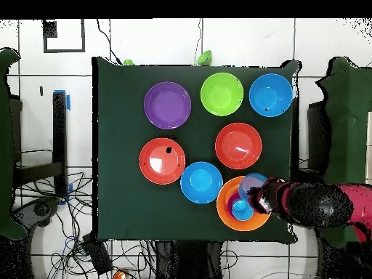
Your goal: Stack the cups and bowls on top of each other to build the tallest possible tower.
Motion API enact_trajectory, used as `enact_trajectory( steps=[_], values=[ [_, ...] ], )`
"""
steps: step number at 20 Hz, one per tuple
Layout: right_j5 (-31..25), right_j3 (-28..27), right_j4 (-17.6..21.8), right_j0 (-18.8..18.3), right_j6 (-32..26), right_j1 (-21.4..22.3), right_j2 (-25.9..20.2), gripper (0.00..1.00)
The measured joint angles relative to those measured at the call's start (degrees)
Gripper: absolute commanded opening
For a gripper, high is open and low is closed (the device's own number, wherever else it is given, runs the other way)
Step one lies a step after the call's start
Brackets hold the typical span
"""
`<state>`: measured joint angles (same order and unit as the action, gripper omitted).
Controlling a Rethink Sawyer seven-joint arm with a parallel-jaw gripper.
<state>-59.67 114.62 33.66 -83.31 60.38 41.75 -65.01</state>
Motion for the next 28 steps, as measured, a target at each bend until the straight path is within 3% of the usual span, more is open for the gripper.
enact_trajectory(
  steps=[4,10,14,18,20,22,28],
  values=[
    [0.5,-1.6,1.4,2.9,0.0,-1.4,1.4,0.0],
    [4.0,-6.2,4.1,13.0,0.1,-3.4,5.3,0.0],
    [5.3,-7.2,2.8,17.7,0.9,-2.4,6.3,0.0],
    [5.5,-8.7,-1.9,24.2,4.8,1.9,7.6,0.0],
    [5.6,-9.3,-3.0,25.5,5.8,3.0,7.8,0.0],
    [5.5,-11.8,-5.1,29.1,9.2,6.0,8.7,0.0],
    [5.5,-18.5,-8.6,35.0,15.6,9.5,10.3,0.0]
  ],
)
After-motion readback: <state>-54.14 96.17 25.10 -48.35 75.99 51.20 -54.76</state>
